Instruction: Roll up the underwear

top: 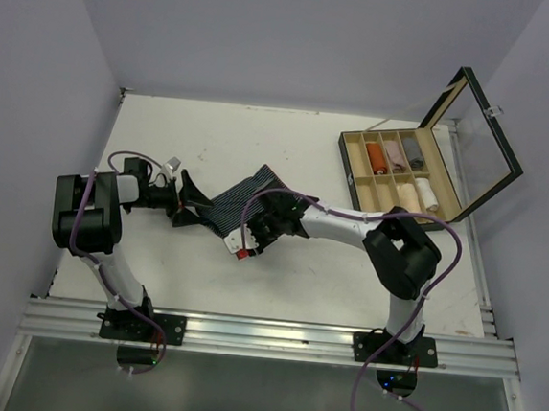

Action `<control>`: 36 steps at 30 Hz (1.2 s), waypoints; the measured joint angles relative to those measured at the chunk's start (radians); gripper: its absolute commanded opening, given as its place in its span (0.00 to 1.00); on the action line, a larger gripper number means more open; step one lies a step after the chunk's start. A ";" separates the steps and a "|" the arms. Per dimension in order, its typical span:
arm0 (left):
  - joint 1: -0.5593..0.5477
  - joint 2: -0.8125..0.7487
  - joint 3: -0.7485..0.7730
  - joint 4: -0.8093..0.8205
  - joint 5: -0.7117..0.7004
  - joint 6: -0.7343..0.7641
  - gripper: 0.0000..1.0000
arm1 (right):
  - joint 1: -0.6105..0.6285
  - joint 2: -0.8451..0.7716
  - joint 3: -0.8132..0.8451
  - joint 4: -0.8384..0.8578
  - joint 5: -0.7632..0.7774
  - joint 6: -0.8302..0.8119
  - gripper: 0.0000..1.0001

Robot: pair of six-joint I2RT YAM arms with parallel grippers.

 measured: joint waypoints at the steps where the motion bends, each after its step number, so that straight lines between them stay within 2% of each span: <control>1: 0.000 0.000 0.000 0.000 0.000 0.000 1.00 | 0.002 0.000 0.000 0.000 0.000 -0.006 0.35; 21: 0.001 0.003 0.002 -0.002 0.003 0.003 1.00 | 0.006 0.020 -0.049 0.031 0.021 -0.138 0.31; 22: 0.001 0.003 0.002 -0.002 0.003 0.003 1.00 | 0.008 0.021 -0.050 0.035 0.022 -0.145 0.30; 24: 0.001 0.003 0.002 -0.002 0.003 0.003 1.00 | 0.008 0.021 -0.051 0.038 0.023 -0.147 0.21; 25: 0.001 0.003 0.002 -0.002 0.003 0.003 1.00 | 0.008 0.021 -0.051 0.037 0.025 -0.143 0.12; 28: 0.001 0.003 0.002 -0.003 0.003 0.003 1.00 | 0.008 0.022 -0.050 0.036 0.026 -0.136 0.00; 36: 0.005 0.011 0.008 -0.011 0.006 0.004 1.00 | 0.008 0.018 -0.048 0.021 0.025 -0.127 0.00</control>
